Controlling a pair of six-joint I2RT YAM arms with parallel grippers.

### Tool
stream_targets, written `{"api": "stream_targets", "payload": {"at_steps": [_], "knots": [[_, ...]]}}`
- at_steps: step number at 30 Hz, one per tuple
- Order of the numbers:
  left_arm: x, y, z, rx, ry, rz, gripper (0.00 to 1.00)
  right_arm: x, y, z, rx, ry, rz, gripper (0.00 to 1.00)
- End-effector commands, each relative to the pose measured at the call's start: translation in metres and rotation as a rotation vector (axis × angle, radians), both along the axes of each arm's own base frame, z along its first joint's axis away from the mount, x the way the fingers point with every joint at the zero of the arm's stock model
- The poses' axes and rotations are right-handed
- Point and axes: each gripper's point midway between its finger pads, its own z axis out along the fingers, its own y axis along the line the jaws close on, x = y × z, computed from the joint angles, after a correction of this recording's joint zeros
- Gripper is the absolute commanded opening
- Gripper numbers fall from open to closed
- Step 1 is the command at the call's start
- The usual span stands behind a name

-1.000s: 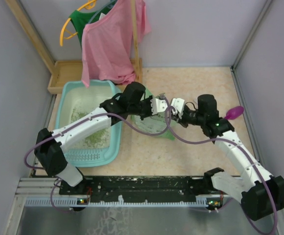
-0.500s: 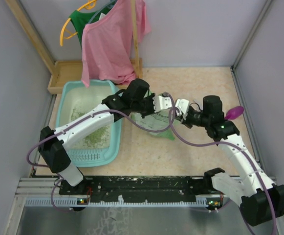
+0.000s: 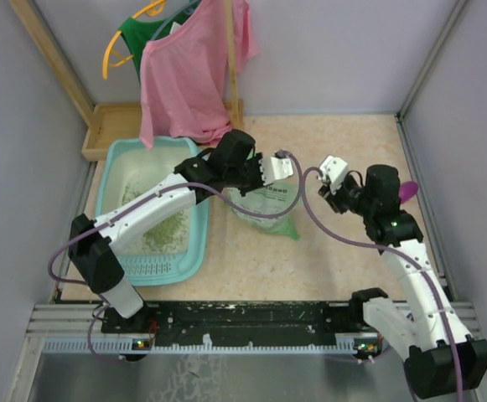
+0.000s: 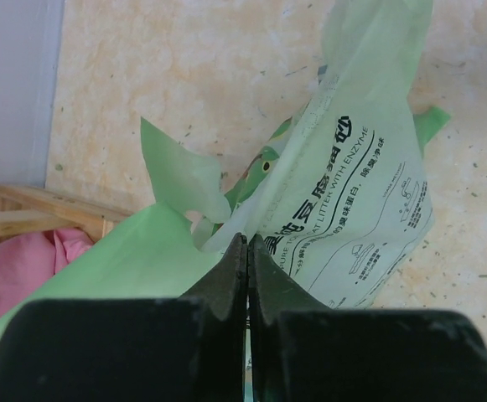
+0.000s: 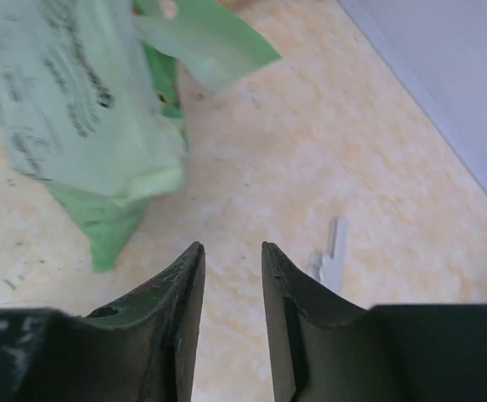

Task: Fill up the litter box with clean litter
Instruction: Close the cat litter bag at the center of the board.

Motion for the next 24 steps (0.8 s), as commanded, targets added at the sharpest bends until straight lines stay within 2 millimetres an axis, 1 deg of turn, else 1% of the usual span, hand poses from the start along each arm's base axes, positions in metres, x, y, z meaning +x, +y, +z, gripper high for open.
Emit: {"api": "stream_targets", "payload": {"at_steps": [1,2,3,5,6,11,13,15,17,19,21,24], "knots": [[0.027,0.021,0.019,0.014,-0.064,0.12,0.0,0.032,-0.057,0.016,-0.003,-0.012,-0.355,0.38],[0.027,0.021,0.017,0.014,-0.059,0.118,0.0,0.037,-0.066,0.011,-0.02,0.009,-0.396,0.4],[0.026,0.02,0.017,0.013,-0.056,0.115,0.0,0.042,-0.075,0.001,-0.055,0.039,-0.425,0.41],[0.025,0.019,0.017,0.009,-0.052,0.113,0.0,0.047,-0.083,-0.023,-0.145,0.091,-0.422,0.43],[0.025,0.019,0.017,0.005,-0.052,0.113,0.0,0.052,-0.086,-0.031,-0.165,0.091,-0.431,0.44],[0.022,0.019,0.021,-0.009,-0.045,0.11,0.0,0.089,-0.1,-0.057,-0.196,0.036,-0.463,0.46],[0.02,0.019,0.022,-0.015,-0.043,0.109,0.0,0.103,-0.107,-0.071,-0.2,0.079,-0.473,0.46],[0.02,0.019,0.023,-0.018,-0.041,0.109,0.0,0.117,-0.117,-0.084,-0.189,0.162,-0.503,0.45],[0.02,0.02,0.022,-0.017,-0.038,0.112,0.0,0.134,-0.128,-0.087,-0.148,0.247,-0.54,0.41],[0.02,0.02,0.022,-0.017,-0.036,0.115,0.0,0.151,-0.138,-0.084,-0.097,0.277,-0.577,0.39],[0.02,0.02,0.021,-0.016,-0.037,0.115,0.0,0.162,-0.139,-0.083,-0.088,0.28,-0.576,0.39],[0.021,0.019,0.021,-0.014,-0.038,0.116,0.0,0.171,-0.135,-0.087,-0.079,0.301,-0.55,0.39]]}}
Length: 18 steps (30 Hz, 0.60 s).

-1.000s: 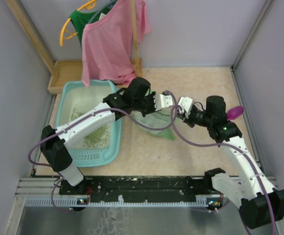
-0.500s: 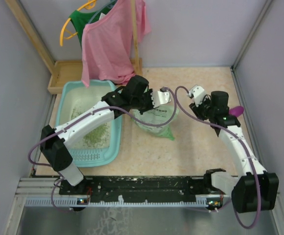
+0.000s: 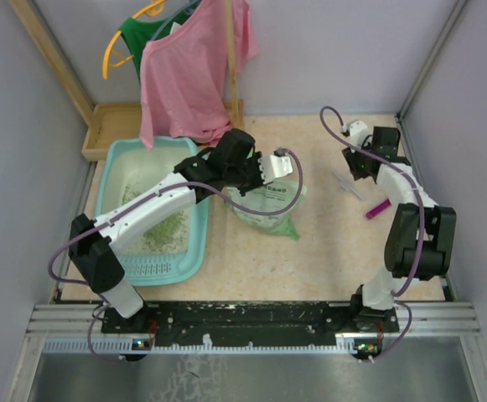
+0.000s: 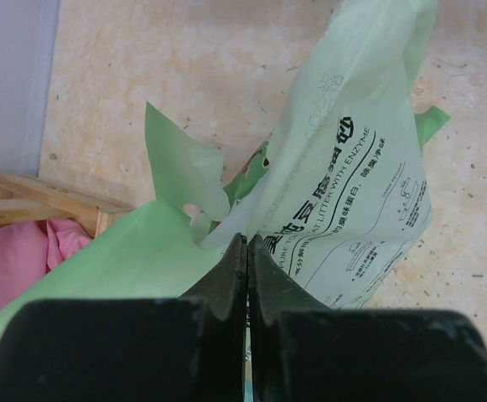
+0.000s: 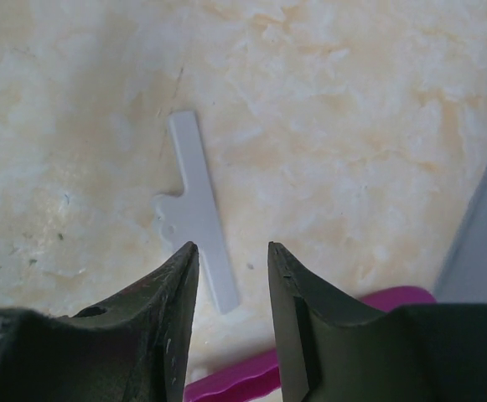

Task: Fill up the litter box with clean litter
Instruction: Close the cat litter bag at the center of the board.

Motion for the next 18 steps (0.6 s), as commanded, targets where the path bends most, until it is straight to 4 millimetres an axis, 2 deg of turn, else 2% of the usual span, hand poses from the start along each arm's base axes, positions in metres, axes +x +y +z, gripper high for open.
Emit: {"api": "stream_targets", "payload": {"at_steps": [1,4,7,13,14,18], "knots": [[0.018,0.013,0.022,-0.012,-0.061,0.071,0.0,0.022,0.011,0.026,0.063,-0.048,0.033,0.39],[0.019,0.012,0.023,-0.009,-0.06,0.071,0.0,0.016,0.011,0.001,0.061,0.054,0.048,0.38],[0.02,0.011,0.023,-0.013,-0.055,0.073,0.0,0.011,0.011,-0.01,0.044,0.074,0.068,0.38],[0.017,0.006,0.022,-0.026,-0.038,0.058,0.0,0.013,0.011,-0.007,0.057,0.053,0.049,0.37],[0.017,0.005,0.022,-0.031,-0.033,0.055,0.01,0.014,0.011,-0.007,0.06,0.051,0.048,0.37],[0.017,0.0,0.025,-0.048,-0.024,0.049,0.22,0.011,0.01,-0.009,0.05,0.062,0.048,0.37]]}}
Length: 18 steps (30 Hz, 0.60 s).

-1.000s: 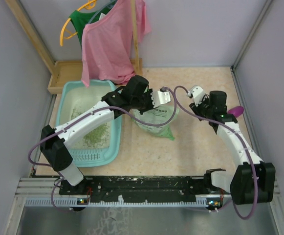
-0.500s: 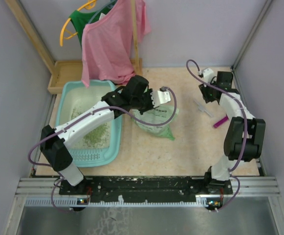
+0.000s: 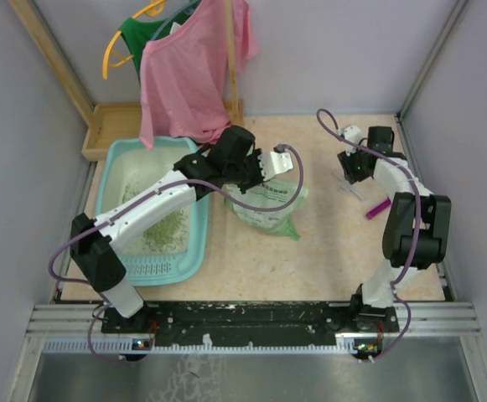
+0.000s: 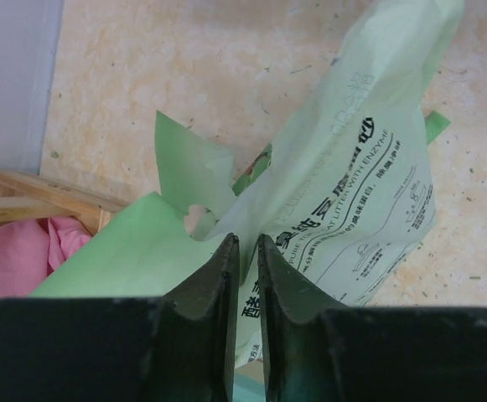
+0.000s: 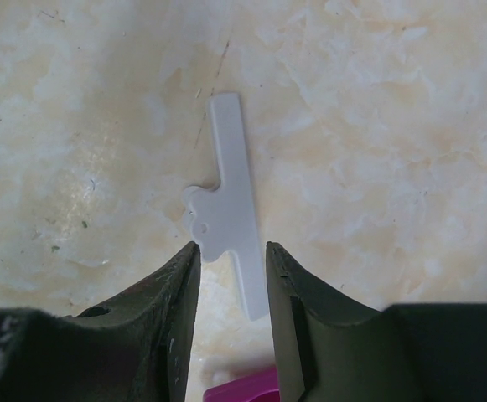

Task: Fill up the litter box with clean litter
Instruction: Close the cat litter bag at the center of the board.

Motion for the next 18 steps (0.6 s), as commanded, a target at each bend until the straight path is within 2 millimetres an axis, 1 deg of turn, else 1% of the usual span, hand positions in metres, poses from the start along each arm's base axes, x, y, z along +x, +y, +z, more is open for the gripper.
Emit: {"api": "stream_targets", "payload": {"at_steps": [1,3,4,6,7,8,9,13,15,18], "knots": [[0.017,0.0,0.023,-0.05,-0.034,0.042,0.25,0.007,0.002,0.013,-0.001,-0.044,0.013,0.37],[0.016,-0.004,0.027,-0.071,-0.031,0.034,0.33,0.003,0.002,0.009,-0.008,-0.036,0.019,0.37],[0.016,-0.006,0.03,-0.083,-0.031,0.033,0.39,0.0,0.002,0.008,-0.011,-0.035,0.022,0.37],[0.015,-0.009,0.035,-0.11,-0.033,0.026,0.47,-0.001,0.002,0.01,-0.013,-0.054,0.024,0.37],[0.015,-0.01,0.039,-0.126,-0.035,0.027,0.66,-0.002,0.002,0.009,-0.011,-0.054,0.025,0.37],[0.015,-0.012,0.044,-0.145,-0.038,0.026,0.76,-0.003,0.003,0.014,-0.009,-0.071,0.025,0.37],[0.014,-0.014,0.05,-0.168,-0.038,0.021,0.78,-0.004,0.003,0.022,-0.006,-0.092,0.023,0.38],[0.008,-0.022,0.079,-0.278,-0.057,0.006,0.84,-0.006,0.005,0.032,-0.001,-0.113,0.027,0.37],[0.006,-0.022,0.1,-0.343,-0.079,0.007,0.86,-0.006,0.005,0.036,-0.003,-0.123,0.031,0.37],[0.003,-0.023,0.13,-0.443,-0.116,0.01,0.95,-0.006,0.005,0.042,-0.009,-0.136,0.035,0.37]]}}
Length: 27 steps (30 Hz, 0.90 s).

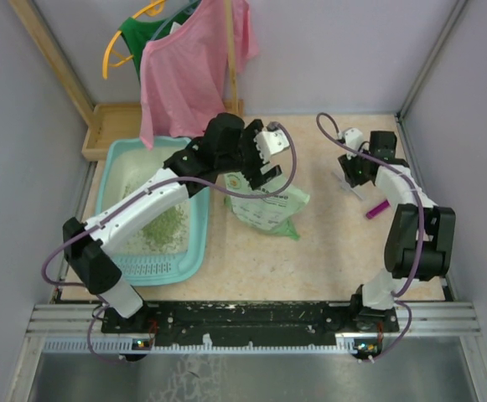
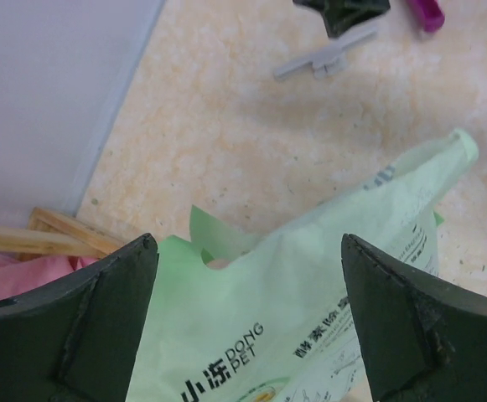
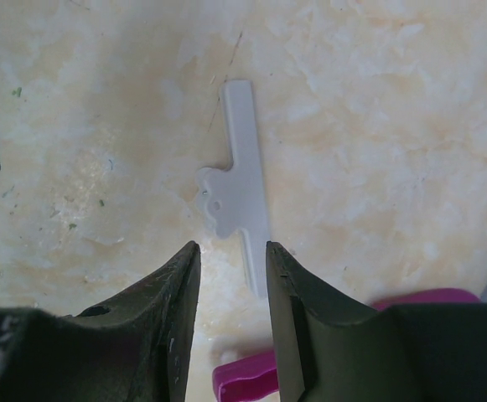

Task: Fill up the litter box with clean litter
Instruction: Close the cat litter bag at the center of the board.

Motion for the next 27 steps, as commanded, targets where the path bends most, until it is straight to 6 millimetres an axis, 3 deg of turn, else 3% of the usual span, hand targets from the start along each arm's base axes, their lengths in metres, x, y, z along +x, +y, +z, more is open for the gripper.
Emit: {"api": "stream_targets", "payload": {"at_steps": [1,3,6,8,10,16,24,27], "knots": [[-0.01,-0.004,0.091,-0.259,-0.11,-0.015,0.95,0.011,0.003,0.036,-0.006,-0.107,0.029,0.37],[-0.017,-0.004,0.108,-0.307,-0.116,-0.034,0.9,0.009,0.002,0.036,-0.016,-0.1,0.041,0.37],[-0.029,-0.002,0.127,-0.364,-0.104,-0.058,0.7,0.007,-0.001,0.035,-0.044,-0.105,0.053,0.38],[-0.036,-0.001,0.13,-0.39,-0.08,-0.066,0.52,0.005,-0.001,0.033,-0.053,-0.112,0.061,0.37],[-0.041,0.0,0.129,-0.4,-0.05,-0.065,0.45,0.002,0.0,0.029,-0.051,-0.105,0.063,0.37],[-0.048,-0.001,0.114,-0.387,0.024,-0.069,0.49,-0.002,-0.002,0.01,-0.055,-0.056,0.063,0.37],[-0.049,-0.001,0.104,-0.363,0.046,-0.071,0.44,-0.003,0.001,0.01,-0.038,-0.039,0.062,0.36],[-0.049,-0.003,0.101,-0.361,0.055,-0.078,0.52,-0.005,-0.001,0.011,-0.058,-0.053,0.072,0.36]]}}
